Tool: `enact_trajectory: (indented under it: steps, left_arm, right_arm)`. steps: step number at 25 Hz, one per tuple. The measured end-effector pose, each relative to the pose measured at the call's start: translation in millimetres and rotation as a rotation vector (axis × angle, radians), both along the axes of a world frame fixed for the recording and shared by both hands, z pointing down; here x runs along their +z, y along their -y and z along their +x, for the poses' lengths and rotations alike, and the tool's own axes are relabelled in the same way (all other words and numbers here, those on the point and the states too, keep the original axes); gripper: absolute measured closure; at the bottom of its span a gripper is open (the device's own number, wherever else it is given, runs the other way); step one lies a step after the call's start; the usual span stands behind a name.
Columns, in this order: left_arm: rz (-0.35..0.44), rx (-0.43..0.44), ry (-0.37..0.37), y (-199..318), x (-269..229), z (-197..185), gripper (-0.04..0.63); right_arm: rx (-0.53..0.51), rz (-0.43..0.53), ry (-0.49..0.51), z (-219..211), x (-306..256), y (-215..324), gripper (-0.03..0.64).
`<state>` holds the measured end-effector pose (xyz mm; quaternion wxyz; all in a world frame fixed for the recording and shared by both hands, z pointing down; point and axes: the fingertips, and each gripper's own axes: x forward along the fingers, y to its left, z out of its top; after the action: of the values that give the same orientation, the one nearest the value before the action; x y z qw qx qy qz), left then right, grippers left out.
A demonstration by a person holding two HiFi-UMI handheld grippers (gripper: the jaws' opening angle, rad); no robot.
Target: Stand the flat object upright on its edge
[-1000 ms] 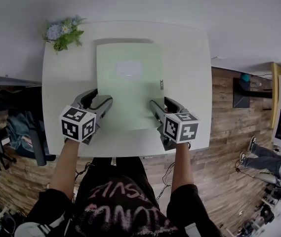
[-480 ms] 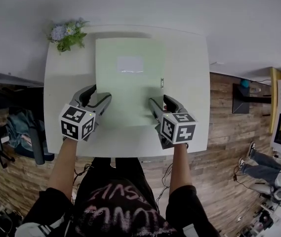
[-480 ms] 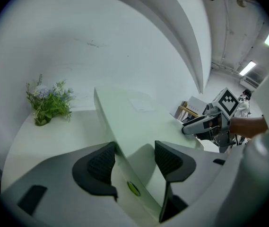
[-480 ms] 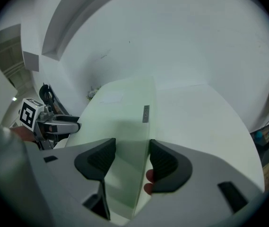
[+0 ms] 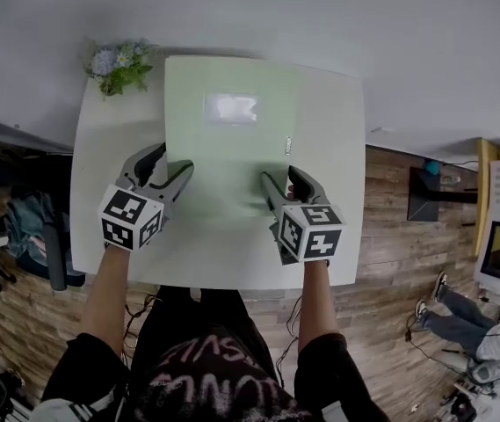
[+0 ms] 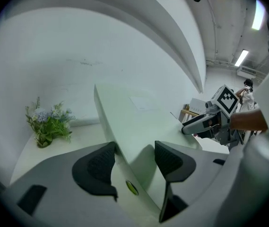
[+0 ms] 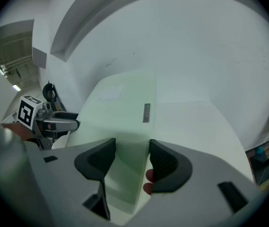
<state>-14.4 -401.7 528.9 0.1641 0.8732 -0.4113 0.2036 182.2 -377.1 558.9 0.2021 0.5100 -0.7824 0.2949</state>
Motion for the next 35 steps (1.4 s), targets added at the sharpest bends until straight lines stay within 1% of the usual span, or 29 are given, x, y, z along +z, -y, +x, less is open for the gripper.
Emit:
enact_trajectory:
  steps: [4, 8, 15, 20, 27, 29, 35]
  left_arm:
    - [0.076, -0.004, 0.009, 7, -14, 5, 0.316]
    - [0.148, -0.013, -0.007, 12, -26, 4, 0.316]
    - [0.262, -0.004, -0.018, 15, -29, 7, 0.316]
    - [0.382, 0.007, -0.013, 4, -33, 10, 0.316]
    - [0.496, 0.001, -0.001, -20, -39, 13, 0.316]
    - [0.516, -0.001, -0.002, -29, -40, 13, 0.316]
    - [0.537, 0.006, 0.006, -46, -40, 11, 0.316]
  right_arm:
    - [0.0, 0.051, 0.001, 4, -8, 8, 0.373]
    - [0.0, 0.113, 0.0, 2, -17, 14, 0.373]
    - [0.011, 0.22, -0.018, 5, -20, 16, 0.373]
    - [0.028, 0.326, -0.052, 7, -25, 5, 0.373]
    - [0.05, 0.43, -0.066, 9, -29, -17, 0.373]
    - [0.054, 0.446, -0.072, 9, -29, -24, 0.373]
    - [0.048, 0.464, -0.088, 9, -30, -39, 0.373]
